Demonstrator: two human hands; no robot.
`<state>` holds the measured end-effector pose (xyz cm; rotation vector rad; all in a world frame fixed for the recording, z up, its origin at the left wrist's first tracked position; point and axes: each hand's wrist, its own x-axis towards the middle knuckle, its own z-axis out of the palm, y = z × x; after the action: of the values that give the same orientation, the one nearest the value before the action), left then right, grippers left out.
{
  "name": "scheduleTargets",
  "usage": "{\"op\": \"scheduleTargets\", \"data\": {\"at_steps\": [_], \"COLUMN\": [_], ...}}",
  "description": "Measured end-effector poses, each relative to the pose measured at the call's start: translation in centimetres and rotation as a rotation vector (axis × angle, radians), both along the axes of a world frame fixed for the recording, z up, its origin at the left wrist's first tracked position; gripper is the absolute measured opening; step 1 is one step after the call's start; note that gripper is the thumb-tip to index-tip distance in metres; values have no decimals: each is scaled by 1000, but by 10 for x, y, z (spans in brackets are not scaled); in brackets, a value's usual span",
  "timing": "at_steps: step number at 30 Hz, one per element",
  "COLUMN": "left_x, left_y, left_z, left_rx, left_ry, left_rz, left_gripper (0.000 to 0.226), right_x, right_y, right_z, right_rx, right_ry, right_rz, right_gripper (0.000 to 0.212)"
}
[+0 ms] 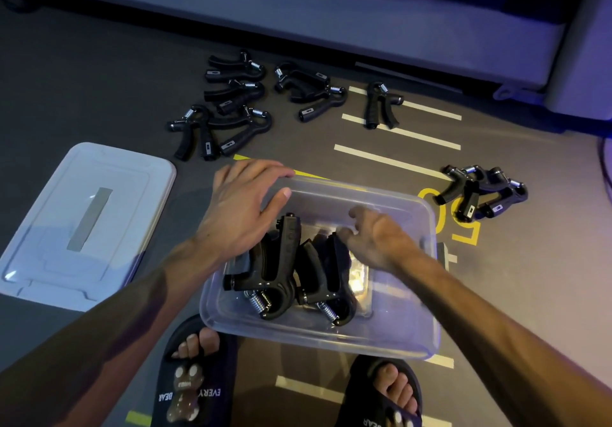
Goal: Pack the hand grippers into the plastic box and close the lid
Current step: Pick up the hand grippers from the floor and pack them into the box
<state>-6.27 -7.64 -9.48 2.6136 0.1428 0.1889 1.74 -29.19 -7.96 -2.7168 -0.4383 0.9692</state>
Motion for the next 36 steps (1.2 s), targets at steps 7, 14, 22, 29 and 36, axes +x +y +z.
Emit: {"op": "scheduleTargets", "data": {"at_steps": [7,14,22,29,36], "left_x": [30,65,79,78,66], "left_y": [-6,-10,-18,-19,-21], "left_z": [5,4,0,2,11], "left_rx": [53,80,49,16,-4], "left_ry": [30,34,54,55,66], "left_rz": [-119,-182,-214,-199,-205], "left_gripper": [35,41,41,35,34], "right_x": [57,131,146,150,122], "right_y": [-25,-110,-128,-133,-128], "right_z": [39,-60,-101,-106,-107], "right_rx": [511,100,-201,-26,356], "right_ry": [-153,-300,-202,-151,-117], "right_rz": [-340,-486,-447,-578,-614], "right_gripper": [26,28,46,29,13]}}
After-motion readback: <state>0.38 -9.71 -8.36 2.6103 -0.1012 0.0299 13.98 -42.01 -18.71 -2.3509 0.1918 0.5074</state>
